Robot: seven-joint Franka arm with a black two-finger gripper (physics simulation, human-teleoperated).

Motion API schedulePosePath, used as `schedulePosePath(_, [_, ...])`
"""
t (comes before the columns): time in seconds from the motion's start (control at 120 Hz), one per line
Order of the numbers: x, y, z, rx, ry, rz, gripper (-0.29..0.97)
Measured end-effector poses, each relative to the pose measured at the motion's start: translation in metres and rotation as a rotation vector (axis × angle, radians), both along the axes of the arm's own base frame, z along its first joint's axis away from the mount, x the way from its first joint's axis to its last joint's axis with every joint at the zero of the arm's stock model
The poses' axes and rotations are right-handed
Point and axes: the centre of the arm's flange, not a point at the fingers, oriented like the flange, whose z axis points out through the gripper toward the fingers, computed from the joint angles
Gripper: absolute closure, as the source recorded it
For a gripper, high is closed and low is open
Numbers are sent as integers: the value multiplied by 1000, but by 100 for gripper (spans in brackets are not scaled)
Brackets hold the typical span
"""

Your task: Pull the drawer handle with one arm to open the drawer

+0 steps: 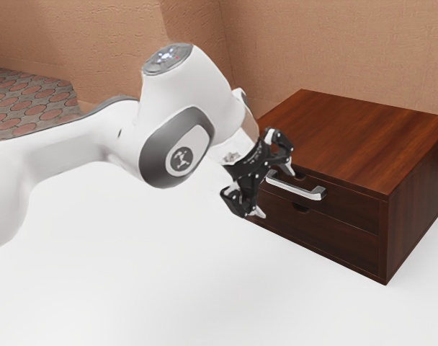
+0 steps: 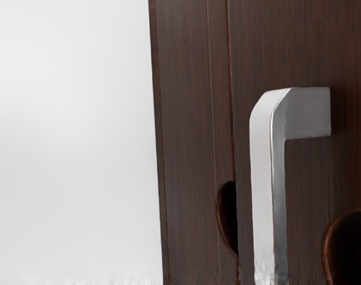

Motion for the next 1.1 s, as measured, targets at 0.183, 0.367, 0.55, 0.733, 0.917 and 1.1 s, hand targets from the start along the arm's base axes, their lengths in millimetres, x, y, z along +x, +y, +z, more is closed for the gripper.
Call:
schedulePosePath(0.183, [3,-6,-7,-4,2,0,0])
schedulePosePath(0.367, [8,-1,-16,-6,11,17,0])
schedulePosePath(0.55, [10,-3,-24,-6,19,18,0])
schedulePosePath(0.733, [11,1,-24,-8,19,29,7])
schedulePosePath(0.917, [10,2,-20,-9,15,31,27])
schedulePosePath(1.1, [9,2,-20,-7,19,31,51])
